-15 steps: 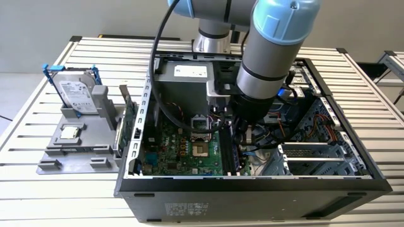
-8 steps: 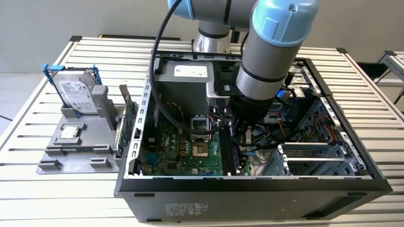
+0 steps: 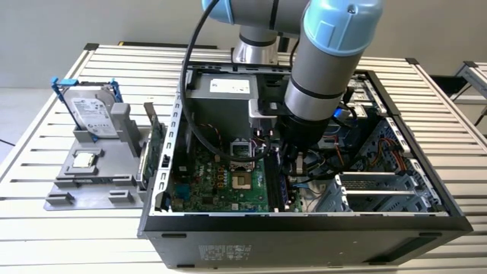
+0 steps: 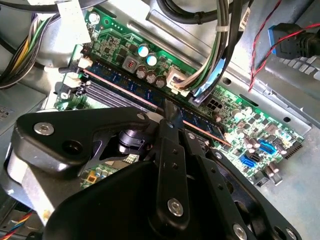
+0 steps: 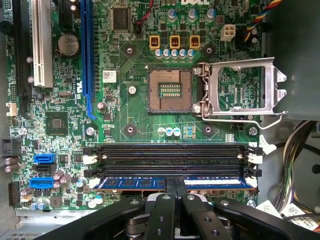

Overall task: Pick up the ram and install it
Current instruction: 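Press down the ram until it locks into place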

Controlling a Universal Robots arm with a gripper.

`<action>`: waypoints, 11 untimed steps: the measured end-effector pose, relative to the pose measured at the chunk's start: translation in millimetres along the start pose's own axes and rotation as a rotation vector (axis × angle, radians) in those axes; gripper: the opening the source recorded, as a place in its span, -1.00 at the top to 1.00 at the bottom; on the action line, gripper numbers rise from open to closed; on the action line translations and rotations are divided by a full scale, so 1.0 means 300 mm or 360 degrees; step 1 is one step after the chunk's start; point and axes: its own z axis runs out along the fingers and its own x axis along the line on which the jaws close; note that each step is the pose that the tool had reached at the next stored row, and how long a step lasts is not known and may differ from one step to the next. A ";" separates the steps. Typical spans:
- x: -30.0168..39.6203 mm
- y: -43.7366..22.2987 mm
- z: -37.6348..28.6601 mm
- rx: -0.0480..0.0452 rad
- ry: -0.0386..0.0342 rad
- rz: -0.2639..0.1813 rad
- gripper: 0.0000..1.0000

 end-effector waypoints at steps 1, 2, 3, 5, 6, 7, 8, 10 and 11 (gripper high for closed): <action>0.000 0.000 -0.001 0.0000 0.0000 0.0000 1.00; 0.000 0.000 -0.003 0.0000 -0.0001 0.0000 1.00; 0.000 0.000 -0.006 0.0000 -0.0002 0.0000 1.00; -0.001 0.000 -0.015 0.0001 -0.0006 0.0000 1.00; -0.001 0.000 -0.023 0.0001 -0.0005 0.0000 1.00; 0.000 0.000 -0.036 0.0000 -0.0001 0.0000 1.00; 0.000 0.001 -0.046 0.0000 -0.0002 0.0000 1.00; 0.000 0.001 -0.079 0.0000 -0.0001 0.0000 1.00; 0.000 0.001 -0.086 0.0000 -0.0001 0.0000 1.00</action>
